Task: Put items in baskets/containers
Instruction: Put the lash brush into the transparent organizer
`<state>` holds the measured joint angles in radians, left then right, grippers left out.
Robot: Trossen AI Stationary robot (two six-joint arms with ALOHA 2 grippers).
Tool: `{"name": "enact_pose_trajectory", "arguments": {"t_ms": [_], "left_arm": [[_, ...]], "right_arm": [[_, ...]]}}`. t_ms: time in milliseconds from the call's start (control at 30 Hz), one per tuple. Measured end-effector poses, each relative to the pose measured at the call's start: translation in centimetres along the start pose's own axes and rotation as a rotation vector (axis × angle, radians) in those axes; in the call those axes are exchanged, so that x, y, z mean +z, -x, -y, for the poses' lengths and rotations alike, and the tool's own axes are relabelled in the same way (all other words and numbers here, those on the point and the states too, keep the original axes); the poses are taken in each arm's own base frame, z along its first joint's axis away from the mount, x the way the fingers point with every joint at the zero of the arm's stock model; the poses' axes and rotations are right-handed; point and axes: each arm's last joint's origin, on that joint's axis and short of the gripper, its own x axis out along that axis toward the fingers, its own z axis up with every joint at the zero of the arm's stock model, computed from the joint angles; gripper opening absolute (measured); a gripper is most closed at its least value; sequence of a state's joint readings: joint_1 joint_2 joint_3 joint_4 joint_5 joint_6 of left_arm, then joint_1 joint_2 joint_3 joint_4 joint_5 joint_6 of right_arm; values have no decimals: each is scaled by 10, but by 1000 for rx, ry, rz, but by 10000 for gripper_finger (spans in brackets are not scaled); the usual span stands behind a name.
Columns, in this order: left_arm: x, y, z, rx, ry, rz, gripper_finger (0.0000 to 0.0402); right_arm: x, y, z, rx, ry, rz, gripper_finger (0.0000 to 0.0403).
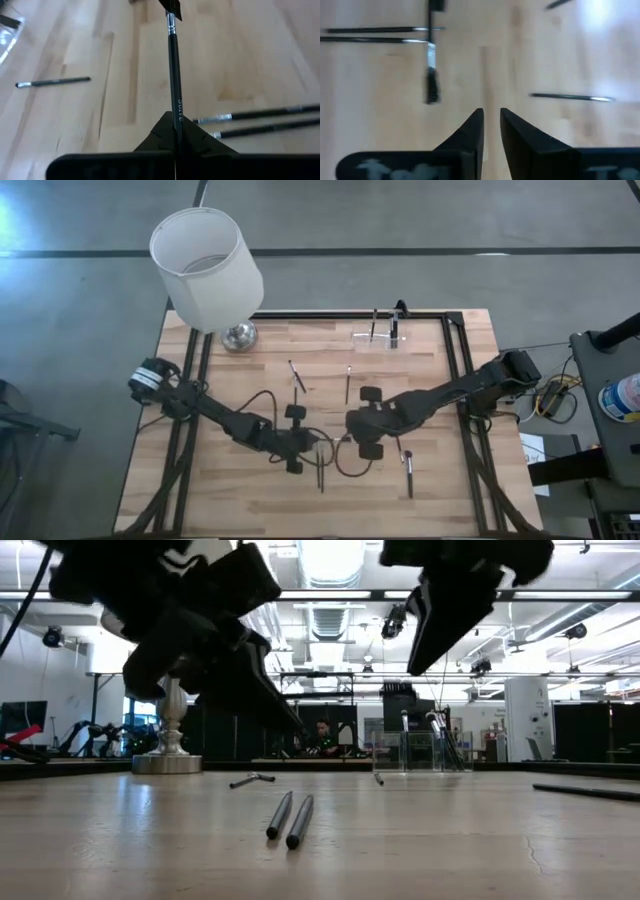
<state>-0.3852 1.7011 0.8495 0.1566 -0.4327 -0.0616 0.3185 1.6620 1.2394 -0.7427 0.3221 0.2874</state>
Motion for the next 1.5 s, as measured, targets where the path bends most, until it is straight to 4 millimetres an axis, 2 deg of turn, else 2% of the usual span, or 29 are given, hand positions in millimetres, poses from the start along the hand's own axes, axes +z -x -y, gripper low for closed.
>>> {"name": "enact_pose_trajectory", "arguments": {"t_ms": [167, 300, 400, 500, 600, 633, 700, 867, 933, 1100, 1333, 1500], "left_arm": [[-19, 15, -15, -6, 117, 231, 1], [-34, 38, -28, -26, 236, 495, 1], [-41, 54, -36, -34, 307, 662, 1], [-44, 63, -43, -10, 340, 732, 1], [-43, 63, -46, 26, 340, 734, 0], [-40, 62, -47, 32, 335, 740, 0], [-36, 62, -48, 51, 325, 746, 0], [-25, 52, -51, 127, 307, 726, 0], [-25, 51, -52, 149, 303, 711, 0], [-23, 47, -51, 173, 293, 694, 0], [-21, 46, -50, 171, 288, 694, 0], [-21, 47, -49, 168, 284, 696, 0]], "right_arm": [[-24, -3, -5, -111, 0, 201, 26], [-44, -11, -1, -92, -41, 492, 10], [-57, -17, 6, -66, -87, 773, 9], [-66, -16, 19, -39, -219, 1076, 9], [-69, -19, 29, 35, -245, 1257, 13], [-70, -22, 31, 67, -249, 1281, 17], [-60, -24, 34, 132, -262, 1324, 31], [-37, -34, 32, 153, -267, 1317, 85], [-25, -33, 29, 165, -268, 1351, 110], [-14, -31, 29, 163, -285, 1374, 156], [-2, -29, 27, 153, -299, 1397, 166], [-4, -32, 28, 95, -329, 1353, 160]]}}
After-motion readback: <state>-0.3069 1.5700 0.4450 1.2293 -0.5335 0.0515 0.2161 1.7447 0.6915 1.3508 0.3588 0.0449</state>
